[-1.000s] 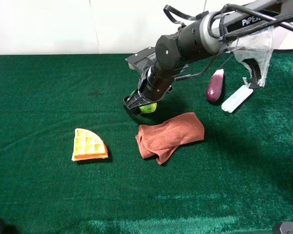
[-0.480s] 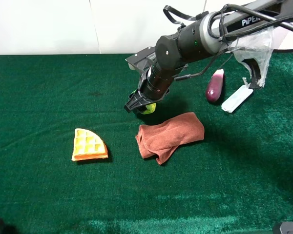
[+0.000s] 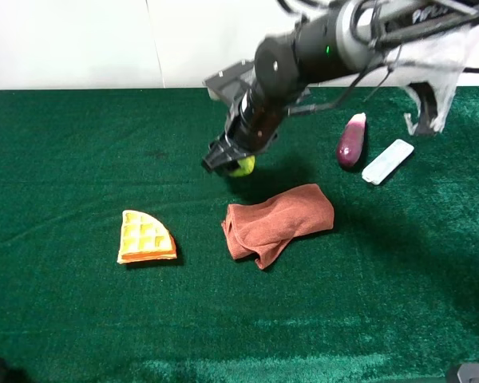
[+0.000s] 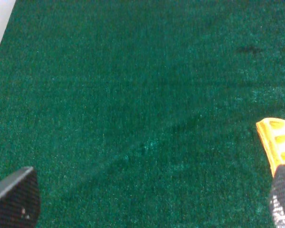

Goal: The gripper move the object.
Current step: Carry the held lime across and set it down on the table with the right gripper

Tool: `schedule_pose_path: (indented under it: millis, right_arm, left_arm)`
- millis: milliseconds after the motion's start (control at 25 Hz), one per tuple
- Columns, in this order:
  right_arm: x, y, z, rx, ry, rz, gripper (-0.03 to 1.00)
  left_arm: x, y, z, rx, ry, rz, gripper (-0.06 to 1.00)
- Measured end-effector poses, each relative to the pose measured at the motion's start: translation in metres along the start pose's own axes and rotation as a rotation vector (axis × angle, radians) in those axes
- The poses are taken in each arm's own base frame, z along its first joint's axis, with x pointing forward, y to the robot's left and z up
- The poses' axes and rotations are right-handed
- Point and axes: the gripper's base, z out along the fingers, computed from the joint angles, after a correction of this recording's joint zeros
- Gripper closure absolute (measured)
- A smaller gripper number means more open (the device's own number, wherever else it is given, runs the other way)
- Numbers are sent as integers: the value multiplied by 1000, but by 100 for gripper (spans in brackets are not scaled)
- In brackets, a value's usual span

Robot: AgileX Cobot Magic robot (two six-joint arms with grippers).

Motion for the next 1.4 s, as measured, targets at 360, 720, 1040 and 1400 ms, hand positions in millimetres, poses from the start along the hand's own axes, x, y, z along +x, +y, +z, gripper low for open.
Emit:
schedule_pose_path:
  millis: [360, 720, 1040, 1400]
  right_arm:
    - [-33, -1, -34, -30, 50, -13, 49]
    - [-44, 15, -52, -68, 126, -24, 49]
    - [-57, 66, -64, -119, 117, -76, 49]
    - [-67, 124, -77, -172, 54, -137, 49]
  left_arm:
    - [0, 0, 0, 0, 0, 0, -3]
    - [0, 0, 0, 0, 0, 0, -3]
    - [0, 0, 0, 0, 0, 0, -3]
    - [0, 0, 0, 0, 0, 0, -3]
